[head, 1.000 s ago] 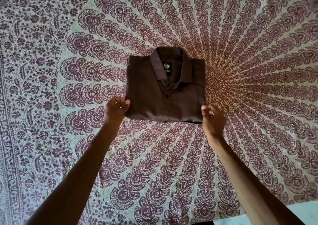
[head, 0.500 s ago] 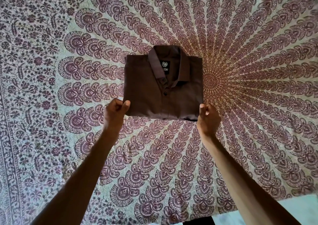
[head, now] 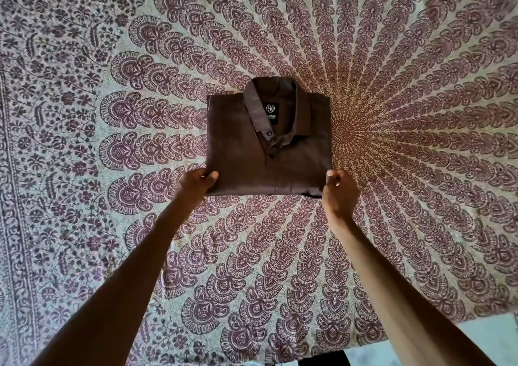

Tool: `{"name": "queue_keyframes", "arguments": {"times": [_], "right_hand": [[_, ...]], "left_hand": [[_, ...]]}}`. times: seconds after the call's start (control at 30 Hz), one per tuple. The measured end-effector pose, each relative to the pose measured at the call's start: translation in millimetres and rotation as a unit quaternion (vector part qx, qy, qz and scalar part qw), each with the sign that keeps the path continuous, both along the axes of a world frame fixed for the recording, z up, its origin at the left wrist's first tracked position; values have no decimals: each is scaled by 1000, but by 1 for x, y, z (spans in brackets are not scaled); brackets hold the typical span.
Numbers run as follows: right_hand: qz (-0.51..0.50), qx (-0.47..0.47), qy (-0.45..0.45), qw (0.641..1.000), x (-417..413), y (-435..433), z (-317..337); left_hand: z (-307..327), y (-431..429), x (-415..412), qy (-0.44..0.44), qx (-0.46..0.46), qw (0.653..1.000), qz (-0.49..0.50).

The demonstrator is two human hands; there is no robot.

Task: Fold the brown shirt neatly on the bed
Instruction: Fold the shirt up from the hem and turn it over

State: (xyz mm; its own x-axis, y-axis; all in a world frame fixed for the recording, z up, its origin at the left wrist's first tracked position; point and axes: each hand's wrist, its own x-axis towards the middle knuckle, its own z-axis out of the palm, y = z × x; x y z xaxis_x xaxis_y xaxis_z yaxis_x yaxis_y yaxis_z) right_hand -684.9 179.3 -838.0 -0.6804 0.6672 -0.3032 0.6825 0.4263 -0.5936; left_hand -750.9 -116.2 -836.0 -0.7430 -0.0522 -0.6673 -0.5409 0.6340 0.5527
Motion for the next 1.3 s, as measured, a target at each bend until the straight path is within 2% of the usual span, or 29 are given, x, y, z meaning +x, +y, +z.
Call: {"name": "queue_keyframes", "arguments": {"times": [0.07,0.17,0.3,0.43,0.57,0.63,0.77,0.9,0.97,1.07,1.13,1.2,1.3], "right_hand": [[-6,-14,-9,1000,1,-1,-1],[-78,-107,8,991,-7,5,-5],[-83,-193,47,977,-33,15,-5],[-61,-139,15,988,-57,20,-2],[-43,-100,12,994,-68,18,-7],[-30,-96,11,995,-74,18,-8],[-40,-98,64,992,-96,24,-10],[-29,-30,34,999,-114,28,-21],[-12,-6,31,999,-114,28,-26],[8,39,45,998,-105,19,-21],[61,130,57,988,-94,7,-13],[141,218,47,965,-81,-8,-6],[256,236,0,938,-68,-27,-13]], "left_hand": [[-4,-1,1,-13,12,999,27],[-4,1,0,-39,61,989,131],[1,7,-16,1,112,973,203],[-2,10,-32,15,98,967,234],[-9,11,-32,1,57,978,200],[-10,16,-37,30,23,978,204],[-3,25,-65,93,-19,980,174],[-10,26,-87,81,-19,976,200],[-12,29,-90,74,-61,978,187],[-6,40,-79,134,-105,965,200],[-3,48,-63,235,-167,945,154],[-1,61,-44,306,-211,928,35],[-13,78,-27,346,-206,898,-177]]}}
